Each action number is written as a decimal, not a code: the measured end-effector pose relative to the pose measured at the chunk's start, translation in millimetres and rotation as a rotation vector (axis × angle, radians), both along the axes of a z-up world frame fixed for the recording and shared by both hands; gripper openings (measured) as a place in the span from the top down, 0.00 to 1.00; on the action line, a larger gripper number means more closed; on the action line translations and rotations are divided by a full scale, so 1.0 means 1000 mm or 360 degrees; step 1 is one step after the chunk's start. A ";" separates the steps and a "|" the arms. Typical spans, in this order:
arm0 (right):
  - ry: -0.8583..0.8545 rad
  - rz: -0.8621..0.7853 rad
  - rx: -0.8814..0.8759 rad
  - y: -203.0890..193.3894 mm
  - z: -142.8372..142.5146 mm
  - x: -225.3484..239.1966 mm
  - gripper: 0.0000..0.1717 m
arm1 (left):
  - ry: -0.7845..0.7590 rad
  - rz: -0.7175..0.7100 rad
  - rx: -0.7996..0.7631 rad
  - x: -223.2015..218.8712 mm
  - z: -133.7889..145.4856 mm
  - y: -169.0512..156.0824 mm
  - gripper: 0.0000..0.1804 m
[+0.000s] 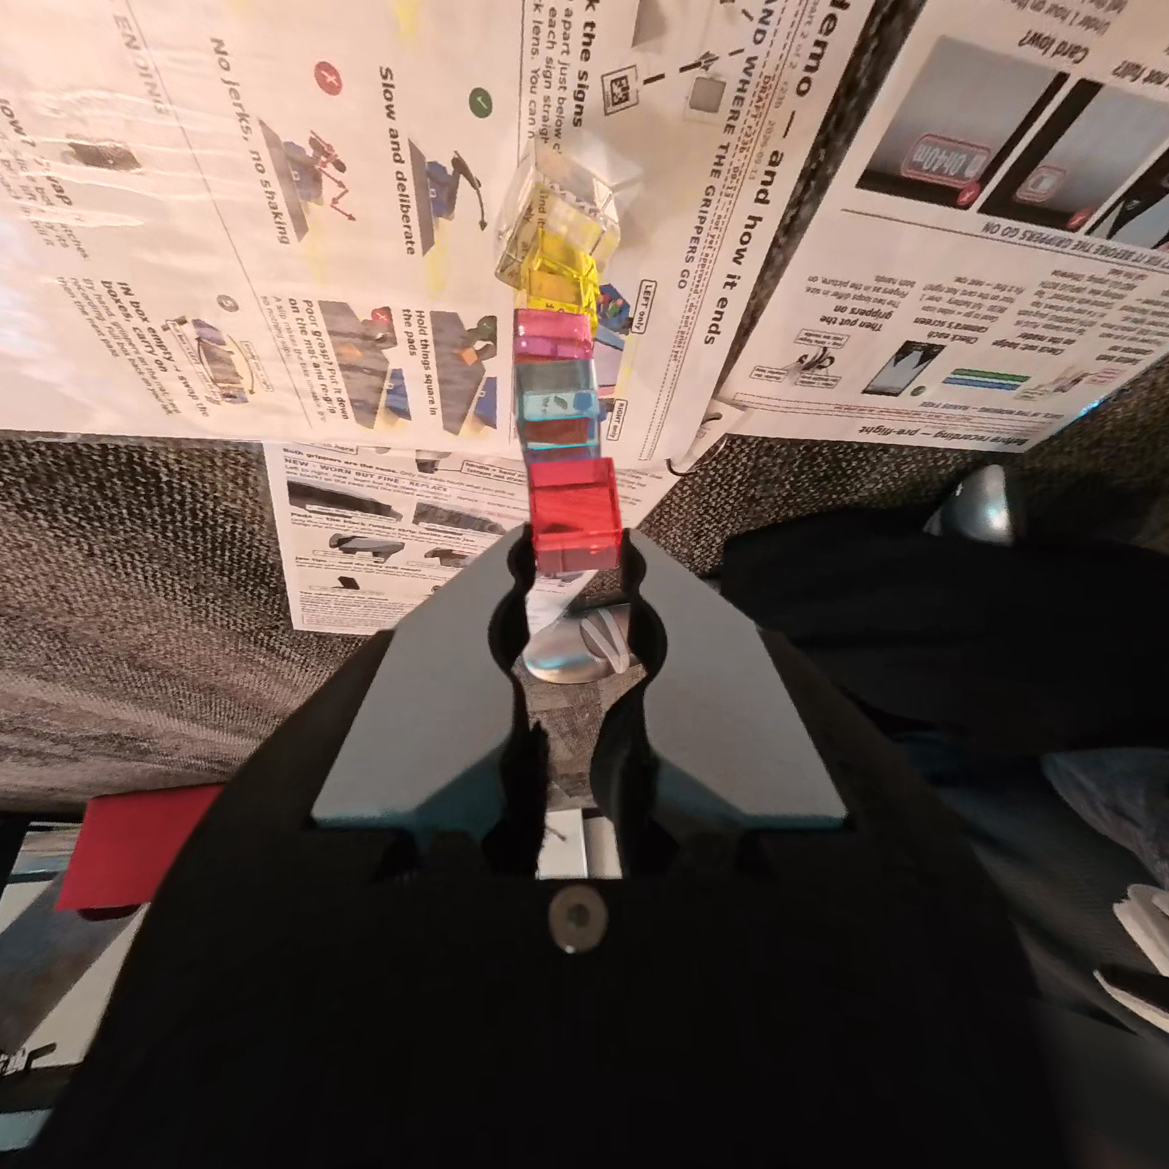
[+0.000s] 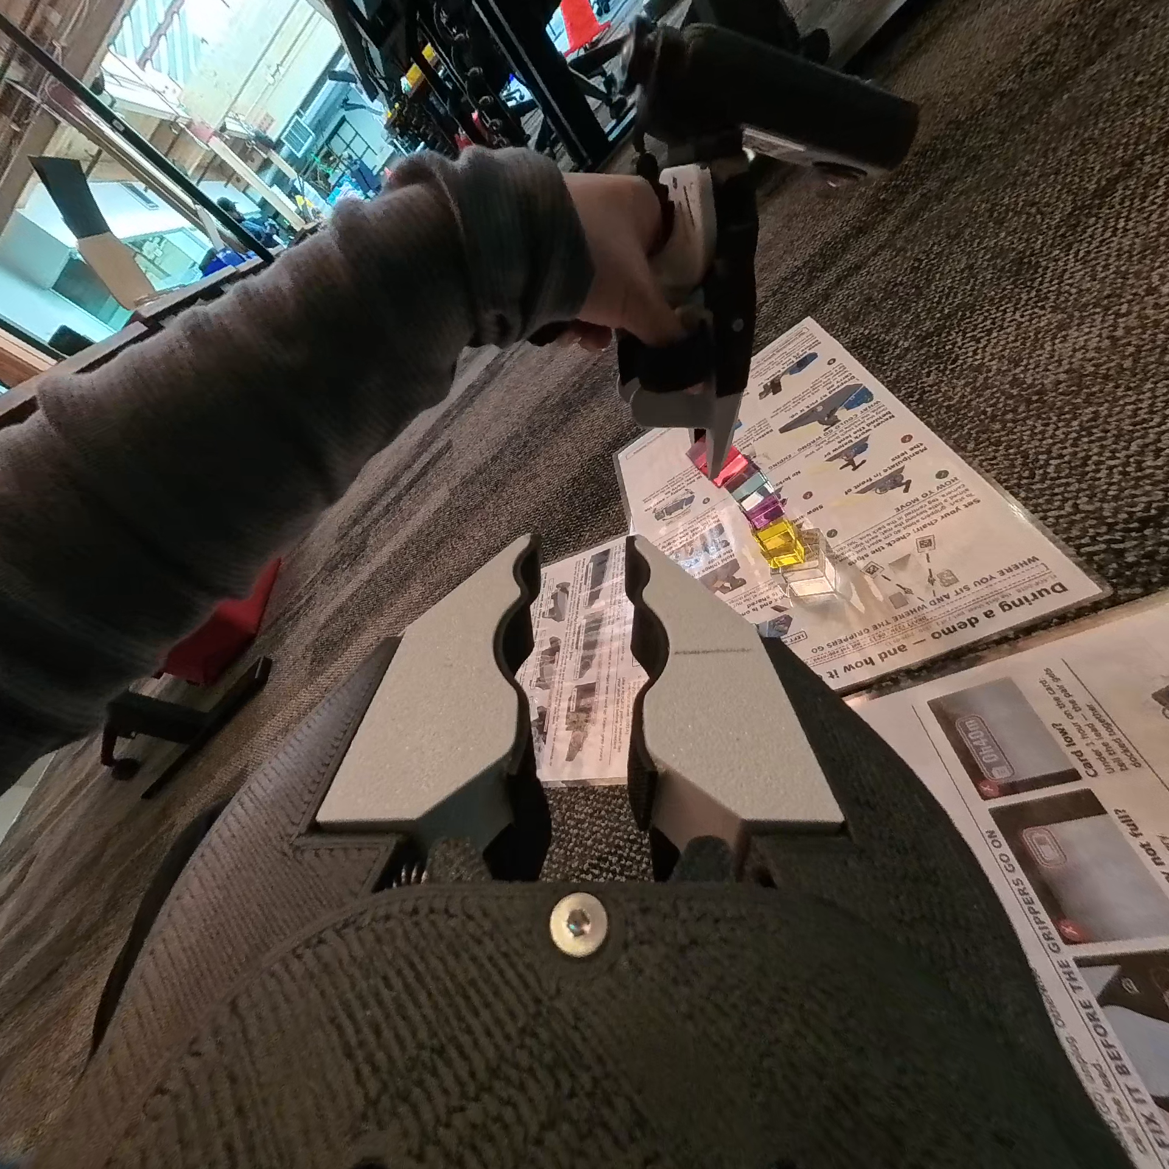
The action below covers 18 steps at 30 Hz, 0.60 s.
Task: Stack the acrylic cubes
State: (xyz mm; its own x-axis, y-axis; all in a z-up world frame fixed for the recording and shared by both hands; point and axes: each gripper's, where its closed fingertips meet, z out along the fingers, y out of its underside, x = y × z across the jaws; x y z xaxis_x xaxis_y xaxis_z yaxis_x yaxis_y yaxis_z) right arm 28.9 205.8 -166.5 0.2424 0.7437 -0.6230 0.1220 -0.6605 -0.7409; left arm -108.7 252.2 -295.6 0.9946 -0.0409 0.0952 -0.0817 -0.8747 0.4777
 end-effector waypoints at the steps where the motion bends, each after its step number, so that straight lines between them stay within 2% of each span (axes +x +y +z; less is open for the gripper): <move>1: -0.0001 0.0000 0.0000 0.000 0.000 0.000 0.86 | 0.0002 0.0005 -0.0002 0.000 -0.001 0.001 0.86; 18: -0.0001 0.0006 -0.0002 0.001 -0.001 -0.001 0.86 | -0.0016 0.0020 -0.0046 0.001 -0.010 0.003 0.86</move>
